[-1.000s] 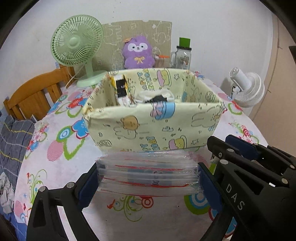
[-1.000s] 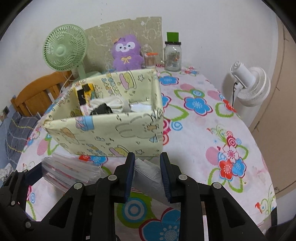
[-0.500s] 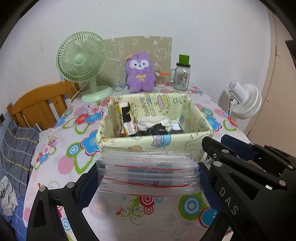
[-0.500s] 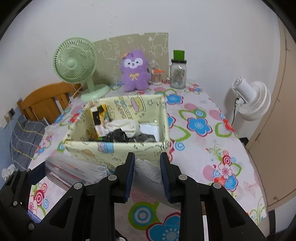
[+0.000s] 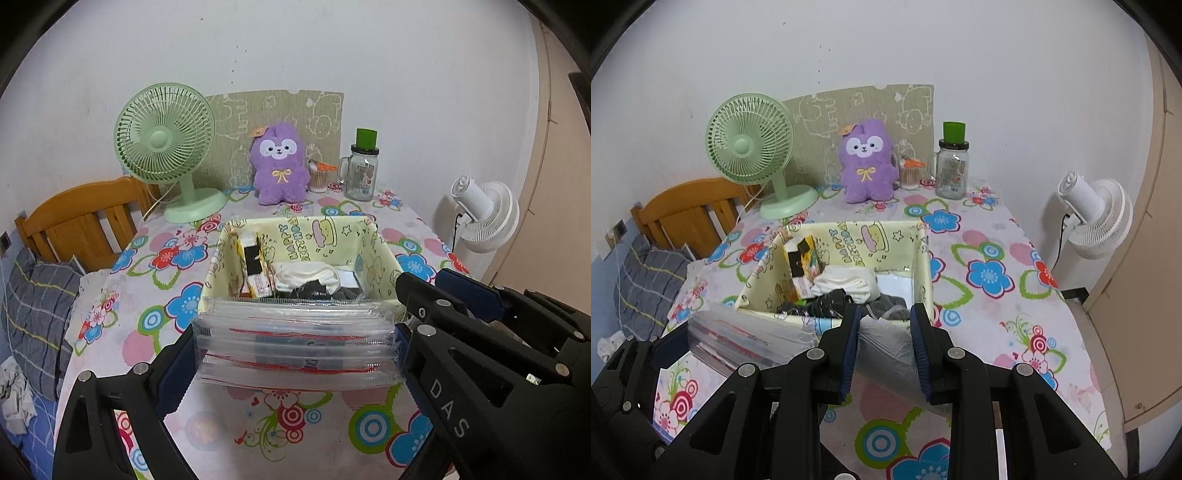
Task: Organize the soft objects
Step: 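Lift the white pad and zip bags and carry both over the fabric box, then lower the white pad into the box and open the right tool while the left tool holds the bags, then lower the clear zip bags into the fabric box and open the left tool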
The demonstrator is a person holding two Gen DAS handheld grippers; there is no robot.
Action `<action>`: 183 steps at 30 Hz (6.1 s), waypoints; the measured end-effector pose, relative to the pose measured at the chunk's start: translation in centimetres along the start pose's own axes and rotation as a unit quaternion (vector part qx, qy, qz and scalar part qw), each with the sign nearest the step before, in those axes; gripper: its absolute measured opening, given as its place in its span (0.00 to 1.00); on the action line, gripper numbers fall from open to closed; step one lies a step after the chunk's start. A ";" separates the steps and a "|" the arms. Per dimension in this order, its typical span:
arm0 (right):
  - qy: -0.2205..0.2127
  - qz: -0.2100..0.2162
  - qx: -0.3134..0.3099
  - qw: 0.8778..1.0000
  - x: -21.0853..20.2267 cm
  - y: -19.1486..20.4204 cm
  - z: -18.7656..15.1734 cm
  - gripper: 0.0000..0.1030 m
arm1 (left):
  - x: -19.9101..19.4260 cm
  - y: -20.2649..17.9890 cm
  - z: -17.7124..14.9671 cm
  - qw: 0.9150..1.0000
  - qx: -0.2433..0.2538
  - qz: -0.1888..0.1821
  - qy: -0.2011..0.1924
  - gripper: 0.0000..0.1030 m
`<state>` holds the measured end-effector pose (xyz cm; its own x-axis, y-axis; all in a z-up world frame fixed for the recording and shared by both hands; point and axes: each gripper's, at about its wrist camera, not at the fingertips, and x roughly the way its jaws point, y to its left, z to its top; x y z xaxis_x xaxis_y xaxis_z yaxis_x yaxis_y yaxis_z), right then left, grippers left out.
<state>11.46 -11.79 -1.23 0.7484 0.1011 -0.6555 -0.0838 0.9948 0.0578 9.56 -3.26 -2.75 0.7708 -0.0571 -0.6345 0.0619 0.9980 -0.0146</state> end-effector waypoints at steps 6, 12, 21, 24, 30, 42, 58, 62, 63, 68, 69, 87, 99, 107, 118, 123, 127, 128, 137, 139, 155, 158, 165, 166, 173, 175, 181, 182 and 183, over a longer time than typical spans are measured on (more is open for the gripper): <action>-0.004 0.004 -0.003 1.000 0.2 0.1 0.9 0.30 | 0.1 0.2 0.7 1.000 -0.002 0.001 -0.004 0.95; -0.008 0.012 -0.005 1.000 0.7 0.2 1.9 0.30 | 0.7 0.3 1.6 1.000 -0.004 0.003 -0.008 0.95; -0.009 0.024 -0.011 1.000 2.3 0.5 3.4 0.30 | 2.0 0.9 2.9 1.000 -0.007 0.007 -0.008 0.95; -0.008 0.026 -0.012 1.000 2.9 0.6 3.8 0.30 | 2.6 1.1 3.4 1.000 -0.007 0.009 -0.007 0.95; -0.005 0.029 -0.019 0.999 4.2 1.0 4.6 0.30 | 3.5 1.6 4.0 1.000 -0.010 0.014 -0.004 0.95; 0.002 0.035 -0.019 0.999 6.8 1.2 6.1 0.30 | 5.9 2.1 5.3 1.000 0.000 0.019 0.000 0.95; 0.030 0.059 -0.032 0.997 11.0 2.3 7.0 0.30 | 9.1 3.7 6.0 0.999 -0.009 0.031 0.023 0.95; 0.036 0.064 -0.036 0.997 11.8 2.7 7.0 0.30 | 9.8 4.3 6.0 0.999 -0.012 0.034 0.028 0.95; 0.038 0.065 -0.036 0.997 12.0 2.8 7.0 0.30 | 9.9 4.4 5.9 0.999 -0.013 0.034 0.030 0.95; 0.042 0.072 -0.037 0.996 12.9 3.1 7.0 0.31 | 10.6 5.0 5.9 0.998 -0.018 0.037 0.036 0.95; 0.043 0.073 -0.038 0.996 13.0 3.1 7.0 0.32 | 10.7 5.1 5.9 0.998 -0.018 0.038 0.038 0.95; 0.027 0.067 -0.030 0.997 11.7 2.2 6.7 0.79 | 9.8 5.3 5.6 0.998 -0.028 0.040 0.031 0.95; 0.009 0.042 -0.010 0.999 9.6 -0.6 6.5 0.79 | 9.2 2.6 6.1 1.000 -0.013 0.019 0.018 0.95; 0.011 0.022 0.003 1.000 9.3 -3.0 6.2 0.79 | 10.1 0.4 6.1 1.000 -0.005 -0.009 0.024 0.95; 0.024 0.015 0.015 0.999 10.5 -4.6 5.6 0.79 | 12.1 -1.0 6.0 0.998 0.001 -0.038 0.040 1.00; 0.031 0.012 0.024 0.999 11.1 -4.7 5.2 0.79 | 12.5 -1.1 5.8 0.998 0.005 -0.031 0.049 1.00; 0.031 0.018 0.022 0.999 11.0 -4.5 5.1 0.79 | 12.4 -1.0 5.5 0.998 0.007 -0.030 0.048 1.00; 0.031 0.019 0.020 0.999 11.0 -4.4 5.0 0.79 | 12.4 -1.0 5.4 0.998 0.008 -0.030 0.049 1.00; 0.046 0.059 -0.014 0.997 11.2 -3.2 4.8 0.79 | 11.6 -1.3 5.0 0.998 0.032 -0.041 0.039 1.00; 0.047 0.059 -0.018 0.997 11.3 -3.1 4.9 0.79 | 11.4 -1.3 4.9 0.998 0.035 -0.032 0.033 1.00; 0.069 0.082 -0.051 0.993 12.4 -3.5 5.2 0.81 | 11.3 -1.1 4.6 0.996 0.064 -0.054 0.024 1.00; 0.072 0.103 -0.075 0.989 12.2 -3.3 5.4 0.81 | 11.4 -1.3 4.6 0.995 0.076 -0.057 0.027 1.00; 0.102 0.129 -0.099 0.981 13.2 -2.9 5.8 0.81 | 11.4 -2.5 4.6 0.991 0.120 -0.060 0.019 1.00; 0.104 0.129 -0.100 0.981 13.4 -2.8 5.7 0.81 | 11.4 -2.6 4.5 0.990 0.124 -0.059 0.018 1.00; 0.106 0.117 -0.112 0.981 14.0 -2.5 5.7 0.81 | 11.5 -2.7 4.5 0.989 0.137 -0.060 0.013 1.00; 0.103 0.096 -0.117 0.983 14.2 -2.5 5.7 0.81 | 11.5 -2.6 4.5 0.989 0.135 -0.059 0.013 1.00; 0.099 0.083 -0.108 0.986 13.9 -3.0 5.7 0.81 | 11.4 -2.2 4.6 0.990 0.126 -0.056 0.015 1.00; 0.098 0.081 -0.106 0.986 13.8 -2.9 5.6 0.81 | 11.2 -2.2 4.6 0.990 0.127 -0.052 0.013 1.00; 0.097 0.079 -0.103 0.987 13.5 -2.9 5.6 0.81 | 11.1 -2.2 4.6 0.991 0.126 -0.049 0.013 1.00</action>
<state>25.53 -13.27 -6.07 0.5769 0.2298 -0.7838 -0.3361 0.9414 0.0286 20.91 -6.23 -6.26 0.7372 -0.1493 -0.6589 0.2944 0.9488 0.1143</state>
